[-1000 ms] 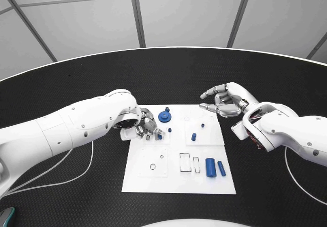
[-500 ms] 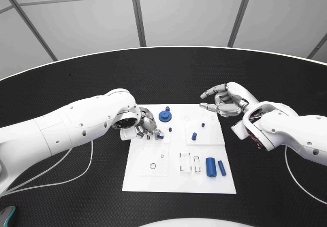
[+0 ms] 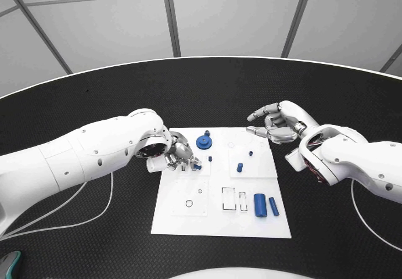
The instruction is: Assemble the parts on the task board
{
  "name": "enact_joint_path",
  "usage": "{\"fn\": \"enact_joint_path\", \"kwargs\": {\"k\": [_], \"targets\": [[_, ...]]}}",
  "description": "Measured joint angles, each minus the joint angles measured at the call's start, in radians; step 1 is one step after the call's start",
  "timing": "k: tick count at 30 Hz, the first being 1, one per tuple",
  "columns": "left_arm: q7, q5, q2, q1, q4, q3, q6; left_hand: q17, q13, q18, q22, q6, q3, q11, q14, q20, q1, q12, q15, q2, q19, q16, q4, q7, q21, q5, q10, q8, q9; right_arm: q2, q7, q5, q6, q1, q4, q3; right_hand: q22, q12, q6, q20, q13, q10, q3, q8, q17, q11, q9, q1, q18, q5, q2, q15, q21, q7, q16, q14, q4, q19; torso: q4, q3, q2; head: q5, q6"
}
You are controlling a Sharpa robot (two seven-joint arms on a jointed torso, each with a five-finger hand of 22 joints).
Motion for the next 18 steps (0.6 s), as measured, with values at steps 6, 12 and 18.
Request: {"fn": "enact_joint_path", "kwargs": {"k": [6, 12, 18], "targets": [[0.018, -0.017, -0.013, 0.000, 0.010, 0.000, -0.013, 0.000, 0.018, 0.000, 0.004, 0.006, 0.011, -0.002, 0.000, 0.000, -0.011, 0.014, 0.000, -0.011, 0.000, 0.000, -0.022, -0.006, 0.004, 0.004, 0.017, 0.006, 0.001, 0.001, 0.000, 0.000, 0.001, 0.000, -0.001, 0.000, 0.000, 0.003, 0.000, 0.000, 0.001, 0.000, 0.000, 0.000, 0.000, 0.000, 0.000, 0.000, 0.000, 0.000, 0.000, 0.000, 0.000, 0.000, 0.000, 0.000, 0.000, 0.000, 0.0005, 0.0005, 0.000, 0.001, -0.001], [0.038, -0.071, -0.023, 0.000, 0.024, 0.000, -0.035, 0.000, 0.033, 0.000, 0.013, 0.011, 0.016, -0.009, 0.000, 0.000, -0.025, 0.028, 0.000, -0.017, 0.000, 0.000, -0.039, -0.011, 0.008, 0.004, 0.031, 0.007, 0.006, 0.001, 0.000, 0.000, 0.000, 0.000, -0.001, 0.000, 0.000, 0.003, 0.000, -0.001, 0.001, 0.000, 0.002, 0.000, 0.000, 0.000, 0.000, 0.000, 0.000, 0.003, 0.000, 0.000, 0.000, 0.000, 0.000, 0.000, 0.002, 0.001, 0.0003, 0.0012, -0.001, 0.003, -0.001], [0.054, -0.130, -0.030, -0.001, 0.041, -0.003, -0.067, 0.000, 0.049, -0.015, 0.022, 0.017, 0.009, -0.011, 0.002, 0.000, -0.036, 0.042, -0.002, -0.019, 0.000, -0.003, -0.046, -0.016, 0.018, 0.004, 0.047, 0.012, 0.008, 0.001, 0.000, 0.000, -0.001, 0.000, -0.001, 0.000, 0.000, 0.003, 0.000, -0.004, 0.001, 0.000, 0.003, 0.000, 0.001, 0.000, -0.001, 0.000, 0.000, 0.006, 0.000, 0.000, 0.000, 0.000, 0.000, 0.000, 0.003, 0.004, 0.0000, 0.0012, 0.000, 0.004, -0.003]]}}
